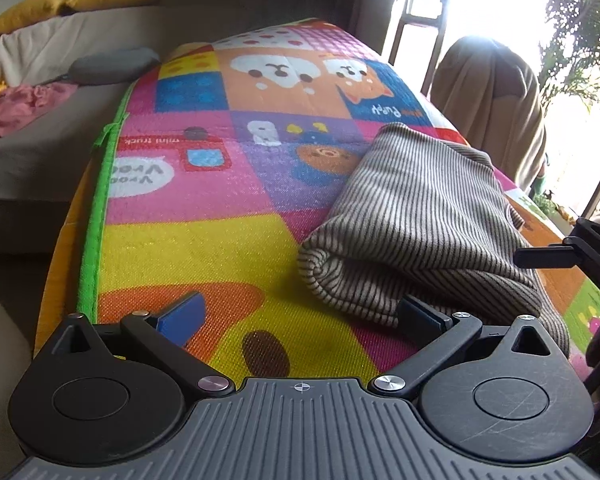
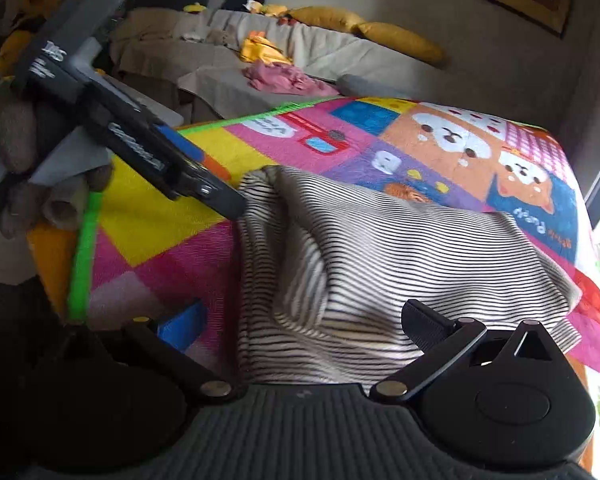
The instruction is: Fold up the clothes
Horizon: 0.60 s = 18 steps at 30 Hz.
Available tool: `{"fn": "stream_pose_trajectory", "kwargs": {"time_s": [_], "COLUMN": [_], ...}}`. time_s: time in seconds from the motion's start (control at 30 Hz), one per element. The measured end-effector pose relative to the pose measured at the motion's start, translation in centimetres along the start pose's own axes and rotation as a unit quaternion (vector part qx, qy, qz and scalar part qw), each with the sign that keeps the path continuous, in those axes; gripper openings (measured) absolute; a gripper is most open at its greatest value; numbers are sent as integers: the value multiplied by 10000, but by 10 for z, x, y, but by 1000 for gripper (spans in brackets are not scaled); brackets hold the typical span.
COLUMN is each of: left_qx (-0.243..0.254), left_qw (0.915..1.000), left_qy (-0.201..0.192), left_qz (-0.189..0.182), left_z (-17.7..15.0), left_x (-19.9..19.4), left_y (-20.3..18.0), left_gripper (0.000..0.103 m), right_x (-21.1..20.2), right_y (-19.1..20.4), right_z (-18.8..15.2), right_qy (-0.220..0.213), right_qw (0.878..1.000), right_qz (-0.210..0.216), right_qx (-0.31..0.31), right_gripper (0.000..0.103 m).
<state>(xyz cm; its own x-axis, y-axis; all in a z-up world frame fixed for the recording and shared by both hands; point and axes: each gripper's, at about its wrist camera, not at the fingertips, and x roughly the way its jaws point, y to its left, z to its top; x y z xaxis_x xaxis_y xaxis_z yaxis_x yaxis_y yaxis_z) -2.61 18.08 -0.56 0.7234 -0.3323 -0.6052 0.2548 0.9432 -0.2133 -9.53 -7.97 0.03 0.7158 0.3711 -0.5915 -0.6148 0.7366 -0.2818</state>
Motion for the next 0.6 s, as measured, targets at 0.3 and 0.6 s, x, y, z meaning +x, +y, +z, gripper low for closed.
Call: {"fn": "stream_pose_trajectory", "kwargs": {"time_s": [0.3,0.6], "left_qx": [210,823], "left_qw": [9987,9963], "left_qy": [13,210], "left_qz": [-459,-149], "left_z": [-4,-9], "left_x": [-3,4], "left_y": [-7,-35], "left_gripper": [103,103], "right_x": [-4,-7], "right_y": [-33,-18], "right_z": [-3,-4], "right_qy": [-231,-298], "right_qw": [9950,9983], "right_qz": [-558,-308], "right_qx": [795,401], "right_gripper": [103,103]}}
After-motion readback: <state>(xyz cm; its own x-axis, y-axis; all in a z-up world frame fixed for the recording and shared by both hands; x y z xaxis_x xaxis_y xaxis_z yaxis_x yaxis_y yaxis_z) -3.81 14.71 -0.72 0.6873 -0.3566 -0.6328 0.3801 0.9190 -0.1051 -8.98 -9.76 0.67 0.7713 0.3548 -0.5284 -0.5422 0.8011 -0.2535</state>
